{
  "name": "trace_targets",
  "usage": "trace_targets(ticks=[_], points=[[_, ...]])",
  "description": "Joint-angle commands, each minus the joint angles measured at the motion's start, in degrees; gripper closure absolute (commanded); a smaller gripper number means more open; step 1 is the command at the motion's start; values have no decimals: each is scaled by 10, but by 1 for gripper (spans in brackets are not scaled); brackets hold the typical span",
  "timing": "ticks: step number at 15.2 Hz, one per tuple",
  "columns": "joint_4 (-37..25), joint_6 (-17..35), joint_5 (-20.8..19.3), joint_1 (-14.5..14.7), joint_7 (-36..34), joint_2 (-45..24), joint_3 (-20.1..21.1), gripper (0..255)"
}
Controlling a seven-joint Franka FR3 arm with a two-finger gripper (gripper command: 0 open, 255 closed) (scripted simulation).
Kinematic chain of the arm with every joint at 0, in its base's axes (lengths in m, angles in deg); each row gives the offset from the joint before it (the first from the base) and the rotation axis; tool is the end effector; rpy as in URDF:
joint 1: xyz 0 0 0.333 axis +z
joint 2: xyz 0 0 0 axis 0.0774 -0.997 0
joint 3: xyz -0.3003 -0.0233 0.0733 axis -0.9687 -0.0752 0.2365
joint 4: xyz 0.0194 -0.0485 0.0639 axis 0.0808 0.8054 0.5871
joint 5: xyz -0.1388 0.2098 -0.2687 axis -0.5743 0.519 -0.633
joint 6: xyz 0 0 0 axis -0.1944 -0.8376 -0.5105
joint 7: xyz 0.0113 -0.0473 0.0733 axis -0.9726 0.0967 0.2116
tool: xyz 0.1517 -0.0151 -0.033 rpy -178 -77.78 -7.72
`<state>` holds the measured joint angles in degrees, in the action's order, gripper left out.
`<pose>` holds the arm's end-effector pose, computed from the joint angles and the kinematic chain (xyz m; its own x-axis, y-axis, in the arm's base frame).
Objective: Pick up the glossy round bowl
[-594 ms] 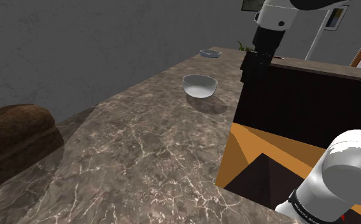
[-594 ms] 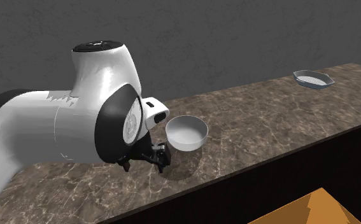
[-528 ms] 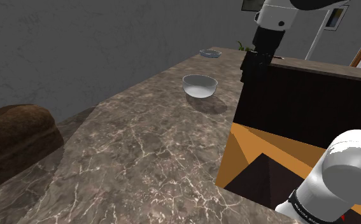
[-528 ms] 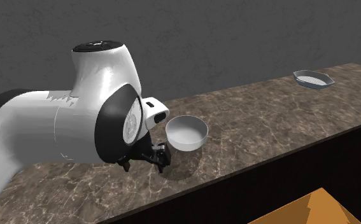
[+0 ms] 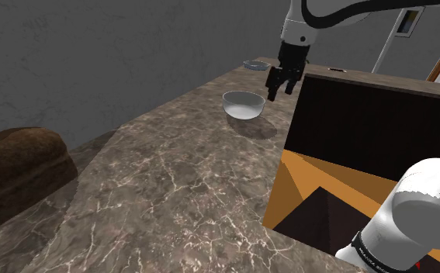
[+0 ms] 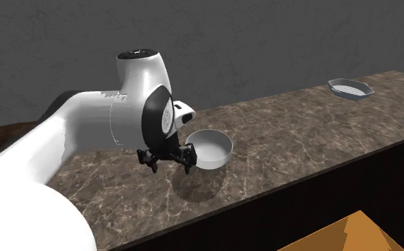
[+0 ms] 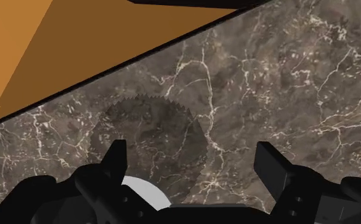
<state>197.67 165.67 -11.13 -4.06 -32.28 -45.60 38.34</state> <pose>0.3821 0.0043 0.5234 0.9952 0.0166 0.0966 0.0108 -0.9981 0.0609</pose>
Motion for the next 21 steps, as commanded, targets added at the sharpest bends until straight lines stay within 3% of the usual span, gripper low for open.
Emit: trace_targets(ticks=[1, 9, 17, 21], points=[[-29, 22, -2, -1, -3, -51, 2, 0], [-156, 71, -15, -4, -8, -231, 4, 0], [-337, 73, -27, -4, -10, -418, 4, 0], [-321, 95, -28, -4, -12, -424, 3, 0]])
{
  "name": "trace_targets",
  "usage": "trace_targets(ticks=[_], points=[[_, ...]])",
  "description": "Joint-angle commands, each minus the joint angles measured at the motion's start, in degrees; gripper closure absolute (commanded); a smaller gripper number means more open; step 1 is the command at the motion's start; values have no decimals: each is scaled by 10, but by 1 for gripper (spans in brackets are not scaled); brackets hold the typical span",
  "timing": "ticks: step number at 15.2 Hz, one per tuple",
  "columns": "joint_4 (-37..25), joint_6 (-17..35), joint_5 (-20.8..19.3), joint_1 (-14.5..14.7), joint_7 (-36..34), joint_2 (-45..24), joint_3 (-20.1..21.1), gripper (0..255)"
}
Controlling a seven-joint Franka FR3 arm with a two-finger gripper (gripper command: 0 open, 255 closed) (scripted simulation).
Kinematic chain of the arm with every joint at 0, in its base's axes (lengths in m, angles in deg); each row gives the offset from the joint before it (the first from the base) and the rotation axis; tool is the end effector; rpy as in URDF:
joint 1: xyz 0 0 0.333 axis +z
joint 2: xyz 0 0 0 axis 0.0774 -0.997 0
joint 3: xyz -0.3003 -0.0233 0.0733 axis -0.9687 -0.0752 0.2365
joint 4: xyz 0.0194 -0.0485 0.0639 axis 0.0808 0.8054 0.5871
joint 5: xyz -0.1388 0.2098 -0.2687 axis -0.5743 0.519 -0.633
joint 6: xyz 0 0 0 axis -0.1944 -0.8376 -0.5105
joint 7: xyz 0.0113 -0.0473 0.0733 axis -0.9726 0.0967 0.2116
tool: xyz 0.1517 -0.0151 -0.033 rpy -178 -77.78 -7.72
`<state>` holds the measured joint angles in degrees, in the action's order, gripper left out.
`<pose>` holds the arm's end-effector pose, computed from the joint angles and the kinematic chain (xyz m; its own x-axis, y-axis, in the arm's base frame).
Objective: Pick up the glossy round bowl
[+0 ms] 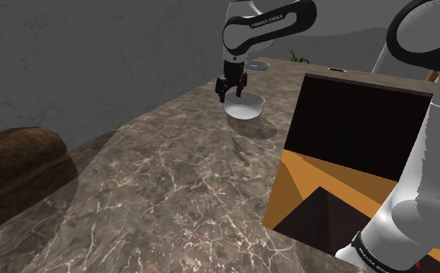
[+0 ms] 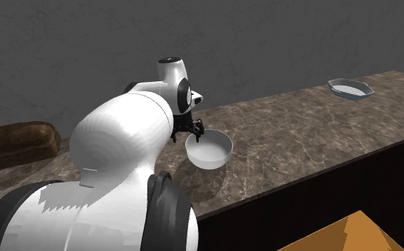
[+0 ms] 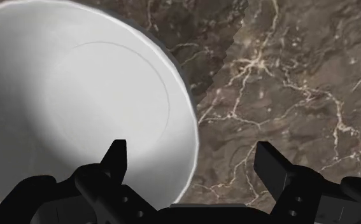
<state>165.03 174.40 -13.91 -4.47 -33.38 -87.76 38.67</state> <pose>0.6097 0.0036 0.4400 0.9962 0.0235 0.0841 0.0161 -0.9960 0.0881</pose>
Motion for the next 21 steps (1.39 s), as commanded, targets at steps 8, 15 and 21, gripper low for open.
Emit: trace_targets(ticks=[8, 15, 21], points=[[33, 40, -2, 0, -5, -7, 0, 255], [33, 40, -2, 0, -5, -7, 0, 255], [3, 5, 0, 0, -1, -1, 0, 255]])
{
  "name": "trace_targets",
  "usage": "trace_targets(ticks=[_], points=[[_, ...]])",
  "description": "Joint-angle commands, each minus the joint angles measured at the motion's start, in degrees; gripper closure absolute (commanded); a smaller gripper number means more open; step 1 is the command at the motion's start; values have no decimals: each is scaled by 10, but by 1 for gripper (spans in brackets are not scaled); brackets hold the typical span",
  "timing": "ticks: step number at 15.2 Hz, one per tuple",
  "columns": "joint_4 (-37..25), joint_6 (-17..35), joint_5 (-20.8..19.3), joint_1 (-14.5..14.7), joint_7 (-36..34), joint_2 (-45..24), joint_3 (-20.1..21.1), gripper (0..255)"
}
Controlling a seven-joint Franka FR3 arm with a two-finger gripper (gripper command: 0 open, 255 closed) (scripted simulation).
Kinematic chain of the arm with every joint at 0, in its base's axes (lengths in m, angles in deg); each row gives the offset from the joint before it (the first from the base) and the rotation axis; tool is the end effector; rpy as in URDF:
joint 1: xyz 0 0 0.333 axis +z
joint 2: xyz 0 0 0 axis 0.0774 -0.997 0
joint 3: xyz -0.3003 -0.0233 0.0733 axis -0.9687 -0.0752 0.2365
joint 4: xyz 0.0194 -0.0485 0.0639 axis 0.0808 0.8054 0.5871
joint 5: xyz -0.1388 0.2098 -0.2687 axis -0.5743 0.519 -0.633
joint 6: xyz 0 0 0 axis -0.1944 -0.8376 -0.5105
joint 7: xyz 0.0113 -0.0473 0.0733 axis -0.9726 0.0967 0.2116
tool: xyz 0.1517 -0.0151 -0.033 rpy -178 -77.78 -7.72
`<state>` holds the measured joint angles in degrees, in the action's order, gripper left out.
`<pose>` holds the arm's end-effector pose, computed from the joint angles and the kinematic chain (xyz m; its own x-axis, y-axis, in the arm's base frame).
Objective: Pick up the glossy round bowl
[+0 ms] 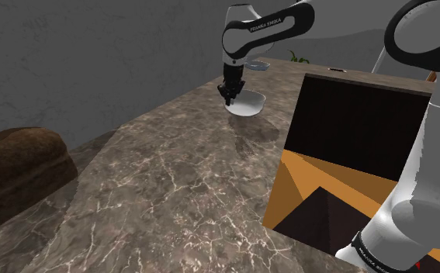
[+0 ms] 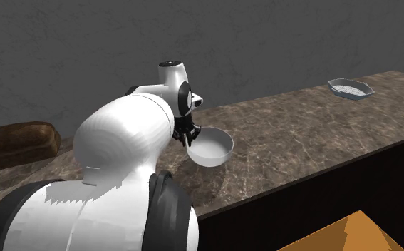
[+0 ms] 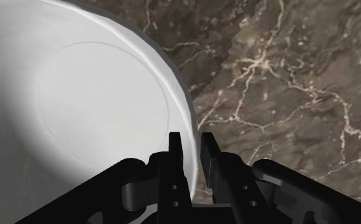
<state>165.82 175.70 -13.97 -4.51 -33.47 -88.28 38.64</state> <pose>0.6115 0.0031 0.4303 0.9962 0.0232 0.0840 0.0158 -0.9960 0.0881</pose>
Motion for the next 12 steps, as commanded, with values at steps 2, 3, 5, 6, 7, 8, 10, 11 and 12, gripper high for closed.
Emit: trace_targets(ticks=[2, 3, 5, 6, 7, 8, 10, 11, 12], points=[[-18, -23, 1, 1, 1, 6, 1, 255], [-24, -31, 1, 1, 2, 6, 1, 255], [-38, -45, 2, 1, 3, 8, 1, 255], [-45, -53, 2, 1, 4, 8, 1, 255], [-53, -61, 2, 1, 4, 8, 1, 255], [-60, -68, 2, 1, 5, 8, 1, 255], [-76, -84, 3, 1, 6, 8, 1, 255], [-77, -85, 3, 1, 6, 8, 1, 255], [-77, -85, 3, 1, 6, 8, 1, 255]])
